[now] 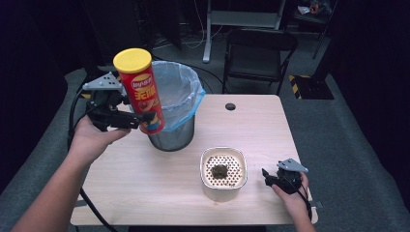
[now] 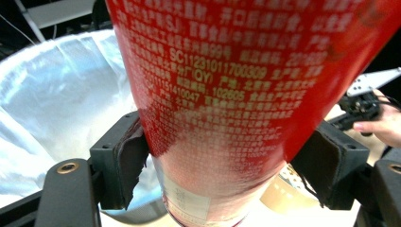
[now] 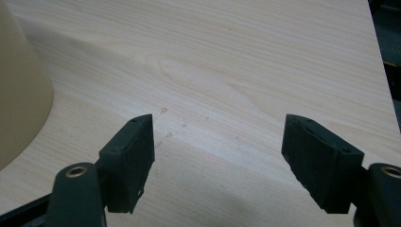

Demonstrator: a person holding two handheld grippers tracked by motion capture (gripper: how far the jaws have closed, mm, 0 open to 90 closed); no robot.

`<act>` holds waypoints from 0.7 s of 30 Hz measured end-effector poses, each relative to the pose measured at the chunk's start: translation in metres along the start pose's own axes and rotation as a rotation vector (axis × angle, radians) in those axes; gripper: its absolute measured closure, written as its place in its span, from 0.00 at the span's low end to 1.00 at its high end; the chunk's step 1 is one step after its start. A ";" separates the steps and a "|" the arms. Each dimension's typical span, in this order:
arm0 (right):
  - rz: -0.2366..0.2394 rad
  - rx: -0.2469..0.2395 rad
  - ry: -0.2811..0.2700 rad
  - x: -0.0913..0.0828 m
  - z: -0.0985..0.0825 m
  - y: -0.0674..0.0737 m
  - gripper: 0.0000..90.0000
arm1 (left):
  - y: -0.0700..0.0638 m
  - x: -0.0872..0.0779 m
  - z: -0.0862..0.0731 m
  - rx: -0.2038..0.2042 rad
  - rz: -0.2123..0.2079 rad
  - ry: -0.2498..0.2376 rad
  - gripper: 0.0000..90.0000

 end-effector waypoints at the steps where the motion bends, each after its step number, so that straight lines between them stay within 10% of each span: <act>1: 0.002 0.004 0.000 0.000 0.000 0.000 0.29 | 0.001 0.001 0.003 0.001 0.005 -0.002 0.26; 21: 0.008 0.006 0.003 0.000 0.000 -0.001 0.29 | 0.041 0.049 0.051 -0.098 0.116 -0.005 0.26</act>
Point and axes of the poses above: each handheld gripper's, and its own axes: x roughly forward along the jaws, z roughly out of its top, y roughly to its left, the point moved 8 cm from there along x, roughly forward along the jaws, and after that the axes turned 10 degrees about z, right-handed, at the moved point
